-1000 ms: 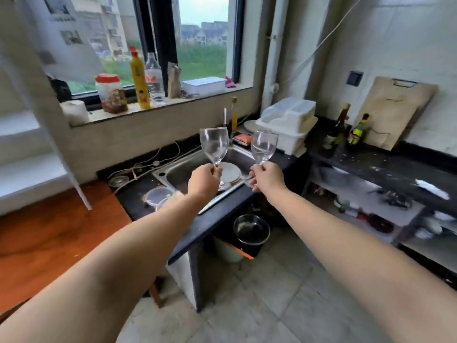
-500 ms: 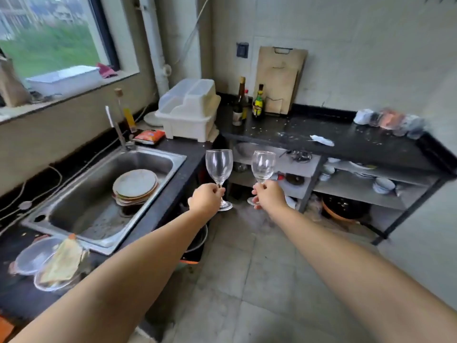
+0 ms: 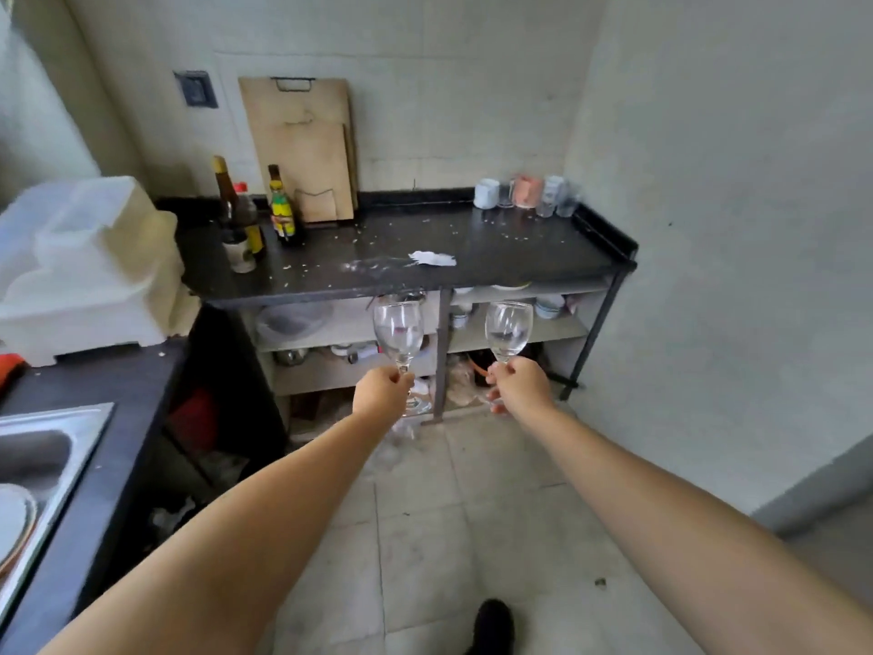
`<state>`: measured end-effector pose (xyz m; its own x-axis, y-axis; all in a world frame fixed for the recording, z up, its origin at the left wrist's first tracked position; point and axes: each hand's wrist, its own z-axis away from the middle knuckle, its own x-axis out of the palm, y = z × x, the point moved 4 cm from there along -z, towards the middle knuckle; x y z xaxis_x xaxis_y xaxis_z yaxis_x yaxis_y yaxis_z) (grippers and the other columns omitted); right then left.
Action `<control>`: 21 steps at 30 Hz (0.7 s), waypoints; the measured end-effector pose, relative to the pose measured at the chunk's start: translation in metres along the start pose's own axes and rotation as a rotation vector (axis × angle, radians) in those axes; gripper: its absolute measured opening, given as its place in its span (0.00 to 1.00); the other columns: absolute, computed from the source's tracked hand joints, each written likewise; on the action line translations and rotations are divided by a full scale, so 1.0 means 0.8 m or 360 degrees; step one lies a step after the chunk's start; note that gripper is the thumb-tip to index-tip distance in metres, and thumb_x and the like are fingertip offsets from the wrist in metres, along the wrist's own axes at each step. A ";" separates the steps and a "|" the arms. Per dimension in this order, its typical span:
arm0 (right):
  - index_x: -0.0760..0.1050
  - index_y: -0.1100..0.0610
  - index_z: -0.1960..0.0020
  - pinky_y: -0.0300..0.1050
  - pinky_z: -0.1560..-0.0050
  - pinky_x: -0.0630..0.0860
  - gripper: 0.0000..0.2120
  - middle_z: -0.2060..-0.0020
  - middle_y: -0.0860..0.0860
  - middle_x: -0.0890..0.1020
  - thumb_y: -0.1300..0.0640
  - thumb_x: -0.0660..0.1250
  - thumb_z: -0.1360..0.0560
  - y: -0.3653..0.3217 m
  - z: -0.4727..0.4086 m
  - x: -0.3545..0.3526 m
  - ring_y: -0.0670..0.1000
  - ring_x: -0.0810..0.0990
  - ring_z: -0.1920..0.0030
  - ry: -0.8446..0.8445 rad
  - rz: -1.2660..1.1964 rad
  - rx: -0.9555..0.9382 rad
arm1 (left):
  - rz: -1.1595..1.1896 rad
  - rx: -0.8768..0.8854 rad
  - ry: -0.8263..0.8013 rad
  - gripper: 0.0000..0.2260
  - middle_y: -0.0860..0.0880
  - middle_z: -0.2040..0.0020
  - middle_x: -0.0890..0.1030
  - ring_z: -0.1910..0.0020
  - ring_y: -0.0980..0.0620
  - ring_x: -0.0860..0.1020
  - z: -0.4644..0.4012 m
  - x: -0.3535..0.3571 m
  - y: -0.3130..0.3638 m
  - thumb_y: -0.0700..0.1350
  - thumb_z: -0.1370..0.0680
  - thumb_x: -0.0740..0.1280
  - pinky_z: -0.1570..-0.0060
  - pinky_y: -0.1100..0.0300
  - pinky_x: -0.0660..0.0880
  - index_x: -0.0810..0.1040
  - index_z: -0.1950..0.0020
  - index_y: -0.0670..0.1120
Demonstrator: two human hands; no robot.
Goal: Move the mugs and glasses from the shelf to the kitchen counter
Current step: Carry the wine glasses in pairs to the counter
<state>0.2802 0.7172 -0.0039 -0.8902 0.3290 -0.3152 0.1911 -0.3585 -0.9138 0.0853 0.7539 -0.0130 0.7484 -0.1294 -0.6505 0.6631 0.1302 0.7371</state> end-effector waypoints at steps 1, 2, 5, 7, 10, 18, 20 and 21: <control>0.73 0.62 0.50 0.34 0.84 0.71 0.08 0.58 0.57 0.77 0.62 0.56 0.20 0.001 -0.020 -0.014 0.48 0.74 0.73 0.0038 0.0004 0.0009 | -0.0019 0.0034 -0.0033 0.18 0.47 0.72 0.68 0.64 0.46 0.69 -0.017 0.015 0.017 0.45 0.21 0.61 0.63 0.58 0.64 0.68 0.71 0.43; 0.74 0.63 0.50 0.35 0.83 0.72 0.08 0.58 0.57 0.77 0.62 0.56 0.20 0.001 -0.048 -0.033 0.48 0.74 0.73 0.0082 0.0005 0.0010 | -0.0025 0.0075 -0.0066 0.18 0.48 0.72 0.67 0.65 0.47 0.69 -0.039 0.036 0.040 0.45 0.21 0.61 0.64 0.58 0.63 0.67 0.70 0.43; 0.74 0.63 0.50 0.36 0.82 0.73 0.09 0.57 0.57 0.79 0.61 0.56 0.20 -0.004 -0.116 -0.073 0.49 0.75 0.73 0.0146 0.0025 0.0020 | -0.0007 0.0163 -0.0135 0.16 0.49 0.72 0.68 0.68 0.51 0.67 -0.091 0.076 0.094 0.45 0.21 0.62 0.70 0.59 0.62 0.69 0.69 0.43; 0.73 0.63 0.52 0.36 0.81 0.74 0.09 0.59 0.56 0.79 0.60 0.56 0.19 -0.016 -0.170 -0.103 0.49 0.76 0.73 0.0151 0.0089 0.0008 | -0.0017 0.0217 -0.0148 0.15 0.49 0.72 0.67 0.67 0.50 0.67 -0.133 0.105 0.136 0.44 0.21 0.62 0.71 0.60 0.61 0.70 0.66 0.42; 0.72 0.63 0.52 0.35 0.81 0.74 0.09 0.62 0.53 0.76 0.61 0.55 0.20 -0.036 -0.229 -0.140 0.48 0.75 0.72 0.0155 0.0117 -0.0027 | 0.0001 0.0239 -0.0173 0.16 0.49 0.72 0.67 0.69 0.50 0.66 -0.183 0.137 0.188 0.45 0.21 0.62 0.71 0.59 0.60 0.69 0.68 0.43; 0.72 0.62 0.51 0.37 0.78 0.72 0.08 0.62 0.52 0.76 0.60 0.56 0.19 -0.064 -0.379 -0.190 0.47 0.75 0.71 0.0163 0.0121 -0.0007 | -0.0009 0.0259 -0.0206 0.14 0.49 0.72 0.66 0.71 0.51 0.64 -0.314 0.196 0.276 0.46 0.21 0.63 0.67 0.57 0.61 0.69 0.65 0.42; 0.72 0.62 0.50 0.37 0.78 0.71 0.08 0.59 0.53 0.77 0.60 0.56 0.19 -0.072 -0.420 -0.192 0.47 0.75 0.71 0.0167 0.0115 -0.0007 | -0.0040 0.0286 -0.0192 0.15 0.49 0.72 0.67 0.70 0.50 0.66 -0.350 0.204 0.292 0.47 0.21 0.63 0.69 0.57 0.61 0.70 0.65 0.42; 0.73 0.62 0.50 0.37 0.79 0.71 0.08 0.57 0.54 0.78 0.59 0.56 0.19 -0.076 -0.447 -0.190 0.47 0.75 0.71 0.0168 0.0106 0.0003 | -0.0040 0.0284 -0.0187 0.15 0.49 0.72 0.67 0.70 0.50 0.66 -0.375 0.210 0.299 0.47 0.21 0.63 0.70 0.58 0.61 0.70 0.66 0.42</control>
<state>0.5521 1.0016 0.0080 -0.8269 0.3948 -0.4004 0.2474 -0.3840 -0.8895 0.3727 1.0584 -0.0008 0.7184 -0.2454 -0.6509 0.6614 -0.0489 0.7484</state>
